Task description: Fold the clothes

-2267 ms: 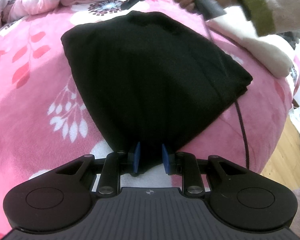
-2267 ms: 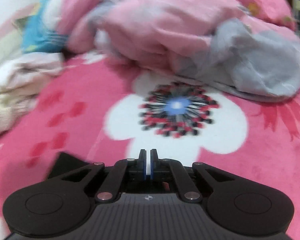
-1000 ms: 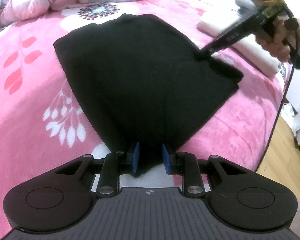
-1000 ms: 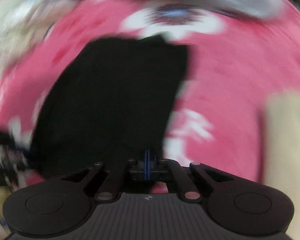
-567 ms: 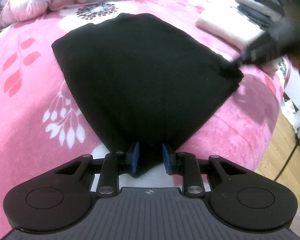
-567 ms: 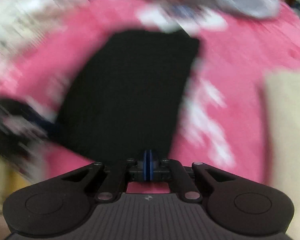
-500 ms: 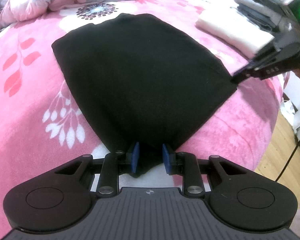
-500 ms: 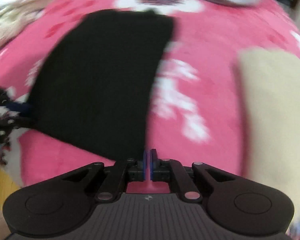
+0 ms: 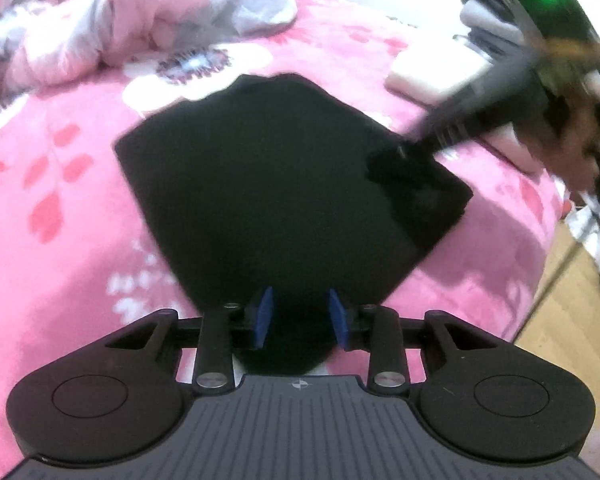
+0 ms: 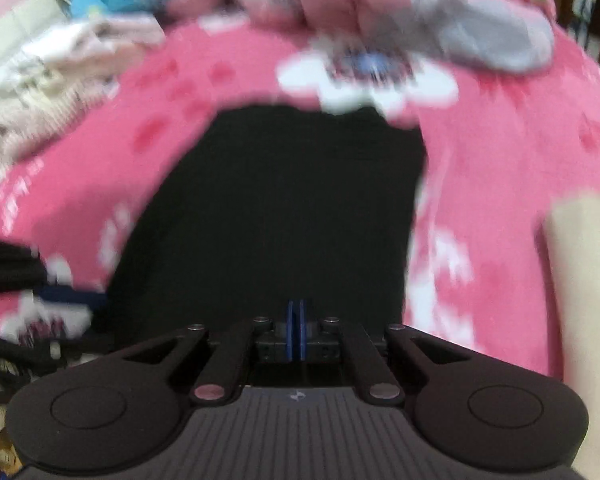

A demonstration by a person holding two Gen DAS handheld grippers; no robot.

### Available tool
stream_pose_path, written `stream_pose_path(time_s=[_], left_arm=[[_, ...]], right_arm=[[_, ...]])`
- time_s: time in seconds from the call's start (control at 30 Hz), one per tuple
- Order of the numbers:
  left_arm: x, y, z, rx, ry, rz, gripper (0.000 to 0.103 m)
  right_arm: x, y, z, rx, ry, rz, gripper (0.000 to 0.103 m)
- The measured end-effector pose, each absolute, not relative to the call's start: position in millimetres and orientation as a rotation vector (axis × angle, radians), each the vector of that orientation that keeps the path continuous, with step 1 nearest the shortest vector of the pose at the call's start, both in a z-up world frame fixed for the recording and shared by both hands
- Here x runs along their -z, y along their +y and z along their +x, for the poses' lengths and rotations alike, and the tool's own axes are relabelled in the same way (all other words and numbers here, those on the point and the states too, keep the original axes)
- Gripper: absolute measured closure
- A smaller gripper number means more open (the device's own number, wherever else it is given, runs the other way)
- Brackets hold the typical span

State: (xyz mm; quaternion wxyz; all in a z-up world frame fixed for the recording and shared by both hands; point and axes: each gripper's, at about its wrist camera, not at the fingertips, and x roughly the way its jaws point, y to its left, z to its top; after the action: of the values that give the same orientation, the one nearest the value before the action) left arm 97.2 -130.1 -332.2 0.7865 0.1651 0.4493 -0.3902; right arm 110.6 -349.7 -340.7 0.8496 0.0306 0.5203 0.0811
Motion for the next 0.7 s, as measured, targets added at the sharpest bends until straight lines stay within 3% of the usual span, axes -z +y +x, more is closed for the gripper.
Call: stream_pose_path(time_s=[0.07,0.17,0.33,0.37,0.47,0.7], left_arm=[[351.5,-132.9,97.3,0.832,1.076,0.321,0.064],[352.4,-128.3,86.6,0.809,1.072,0.320,0.062],[333.4,-112.1,99.9,0.744,1.144,0.228,0.062],[329.7,-108.1,107.5,0.720,1.146,0.190,0.062],[321.0,-99.7,141.2,0.624,1.144,0.074,0.060],[348.8,-85.1,221.0,0.392,1.231,-0.148,0.056]], right_arm=[[350.1,-360.3,83.9,-0.136,1.174,0.074,0.101],[344.7,-379.5,58.0,-0.087,1.259,0.103,0.101],[317.6,-419.9,62.6,-0.042,1.190,0.271,0.100],[312.1,-427.4,72.7,-0.040,1.143,0.308,0.095],[310.6,-447.9,108.4,-0.041,1.040,0.440,0.061],[347.5,-472.4,178.8,-0.081,1.019,0.650,0.056]])
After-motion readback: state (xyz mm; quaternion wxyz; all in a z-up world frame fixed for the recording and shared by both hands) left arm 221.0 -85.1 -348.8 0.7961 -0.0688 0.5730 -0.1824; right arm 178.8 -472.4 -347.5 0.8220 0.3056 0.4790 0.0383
